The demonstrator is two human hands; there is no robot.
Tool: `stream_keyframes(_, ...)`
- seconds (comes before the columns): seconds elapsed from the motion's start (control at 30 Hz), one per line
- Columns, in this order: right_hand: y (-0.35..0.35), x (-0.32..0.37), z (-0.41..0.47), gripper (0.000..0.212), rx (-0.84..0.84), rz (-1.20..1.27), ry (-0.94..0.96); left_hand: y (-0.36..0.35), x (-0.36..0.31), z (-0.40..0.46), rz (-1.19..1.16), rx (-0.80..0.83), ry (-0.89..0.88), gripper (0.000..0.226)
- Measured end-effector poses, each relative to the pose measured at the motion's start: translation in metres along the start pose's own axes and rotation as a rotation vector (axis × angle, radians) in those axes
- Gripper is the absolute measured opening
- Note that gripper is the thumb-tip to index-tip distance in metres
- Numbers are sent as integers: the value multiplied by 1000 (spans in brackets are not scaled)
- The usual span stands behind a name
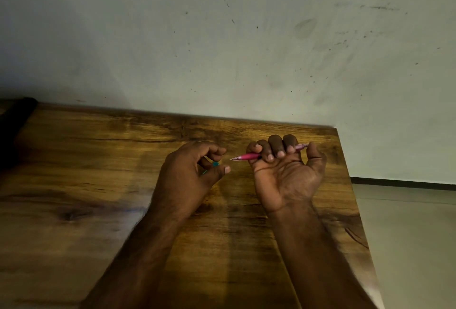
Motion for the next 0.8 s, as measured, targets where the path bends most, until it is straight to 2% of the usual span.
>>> stream_keyframes(0.8,0,-2,0,49,-22,15,-4,-2,-3,0,17,24,11,33)
Point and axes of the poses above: each hand's wrist, its own z-axis towards the middle knuckle, its own y-axis out of the back of the hand, x = y × z, the point moved 8 cm from there along z, towards the middle knuckle, and after that the axes turned 10 degrees about -y, right-handed, at the moved point
